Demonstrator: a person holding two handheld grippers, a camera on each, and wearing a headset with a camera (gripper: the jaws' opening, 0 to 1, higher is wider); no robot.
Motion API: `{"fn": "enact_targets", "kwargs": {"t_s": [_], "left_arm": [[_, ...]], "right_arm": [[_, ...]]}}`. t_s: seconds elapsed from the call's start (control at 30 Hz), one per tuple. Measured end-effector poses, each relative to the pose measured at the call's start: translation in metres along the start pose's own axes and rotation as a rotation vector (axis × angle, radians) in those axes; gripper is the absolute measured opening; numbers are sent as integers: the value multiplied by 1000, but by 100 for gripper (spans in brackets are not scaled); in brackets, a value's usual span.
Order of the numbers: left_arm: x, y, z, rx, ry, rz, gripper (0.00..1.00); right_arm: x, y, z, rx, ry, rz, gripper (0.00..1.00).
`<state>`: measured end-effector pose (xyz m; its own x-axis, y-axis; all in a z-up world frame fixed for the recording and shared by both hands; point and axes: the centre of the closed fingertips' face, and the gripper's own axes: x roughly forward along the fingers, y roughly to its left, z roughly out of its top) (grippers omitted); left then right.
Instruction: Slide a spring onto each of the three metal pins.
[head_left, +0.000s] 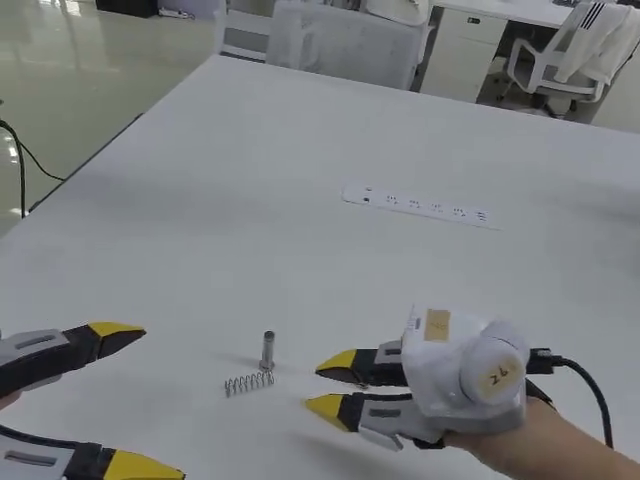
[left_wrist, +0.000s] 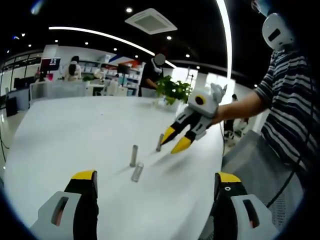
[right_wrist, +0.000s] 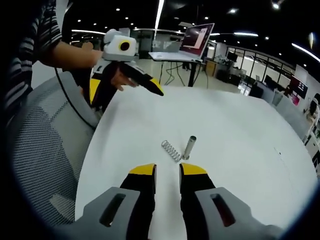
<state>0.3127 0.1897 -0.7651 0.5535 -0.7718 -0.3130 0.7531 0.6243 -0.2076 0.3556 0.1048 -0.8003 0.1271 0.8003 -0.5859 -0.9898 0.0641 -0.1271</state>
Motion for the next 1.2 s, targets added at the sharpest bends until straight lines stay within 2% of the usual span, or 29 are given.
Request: {"fn": "enact_targets", "kwargs": {"t_s": [0.1, 0.33, 0.83, 1.13, 1.2], "left_arm": [[-1, 0, -1, -2, 1, 3, 94], [-6, 2, -3, -9, 2, 15, 93], [-9, 3, -6, -8, 7, 21, 93], [-11, 5, -8, -12, 4, 28, 93], [-11, 4, -8, -14, 4, 27, 93]], "right_arm": [[10, 3, 4, -60, 19, 21, 16], [28, 9, 5, -125, 60, 60, 16], [58, 3, 6, -197, 104, 64, 15], [68, 2, -3, -243, 157, 73, 14], [69, -4, -5, -269, 171, 44, 14]]}}
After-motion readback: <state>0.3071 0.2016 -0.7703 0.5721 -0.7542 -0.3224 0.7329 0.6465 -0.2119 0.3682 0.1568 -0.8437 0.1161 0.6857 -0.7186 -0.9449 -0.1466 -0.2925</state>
